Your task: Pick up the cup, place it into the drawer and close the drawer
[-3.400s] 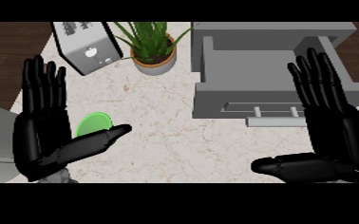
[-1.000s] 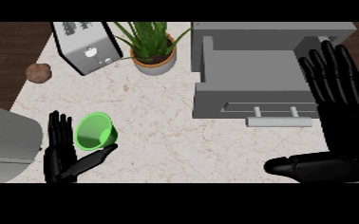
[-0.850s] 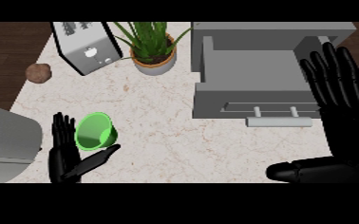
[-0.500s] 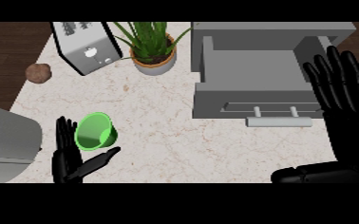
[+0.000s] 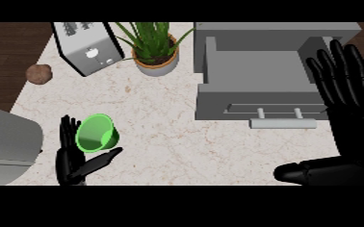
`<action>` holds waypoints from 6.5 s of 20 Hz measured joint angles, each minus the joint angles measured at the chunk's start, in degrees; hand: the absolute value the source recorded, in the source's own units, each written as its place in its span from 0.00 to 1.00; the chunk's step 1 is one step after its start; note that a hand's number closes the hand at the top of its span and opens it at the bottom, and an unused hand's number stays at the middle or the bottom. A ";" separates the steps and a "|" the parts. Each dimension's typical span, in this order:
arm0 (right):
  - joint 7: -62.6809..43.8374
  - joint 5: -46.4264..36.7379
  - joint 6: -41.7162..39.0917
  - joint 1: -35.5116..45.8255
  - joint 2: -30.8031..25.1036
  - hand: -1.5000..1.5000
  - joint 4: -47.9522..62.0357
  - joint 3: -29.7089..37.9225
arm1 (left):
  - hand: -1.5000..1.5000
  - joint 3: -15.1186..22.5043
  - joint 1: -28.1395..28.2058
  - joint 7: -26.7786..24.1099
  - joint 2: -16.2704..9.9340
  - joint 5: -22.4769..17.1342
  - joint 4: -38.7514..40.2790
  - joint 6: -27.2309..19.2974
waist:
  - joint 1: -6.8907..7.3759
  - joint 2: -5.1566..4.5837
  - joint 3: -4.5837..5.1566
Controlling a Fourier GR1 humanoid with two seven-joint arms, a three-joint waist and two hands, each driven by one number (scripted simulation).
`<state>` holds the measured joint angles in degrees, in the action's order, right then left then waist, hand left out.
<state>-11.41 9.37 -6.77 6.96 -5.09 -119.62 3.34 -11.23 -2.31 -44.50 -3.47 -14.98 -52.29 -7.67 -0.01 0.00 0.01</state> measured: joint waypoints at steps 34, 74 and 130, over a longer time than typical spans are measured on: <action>-1.32 -0.24 -0.25 -1.64 0.00 0.00 -3.03 -0.02 | 1.00 -2.82 -12.21 -13.87 -1.56 -4.28 17.95 13.76 | -0.11 0.00 0.01; 0.31 0.88 -1.86 -2.97 -0.76 0.00 -1.66 1.98 | 1.00 12.70 -34.13 32.14 1.95 -0.04 -26.62 1.38 | -0.41 0.04 -0.03; 5.25 2.62 -4.70 1.43 0.21 0.00 5.00 0.68 | 0.00 43.65 -73.35 24.44 3.47 -21.14 29.41 -19.27 | -6.60 -1.55 -0.11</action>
<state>-6.16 11.99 -11.47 8.39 -4.88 -114.62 4.02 32.42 -75.66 -20.06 0.00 -36.12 -22.88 -26.95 -6.61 -1.55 -0.10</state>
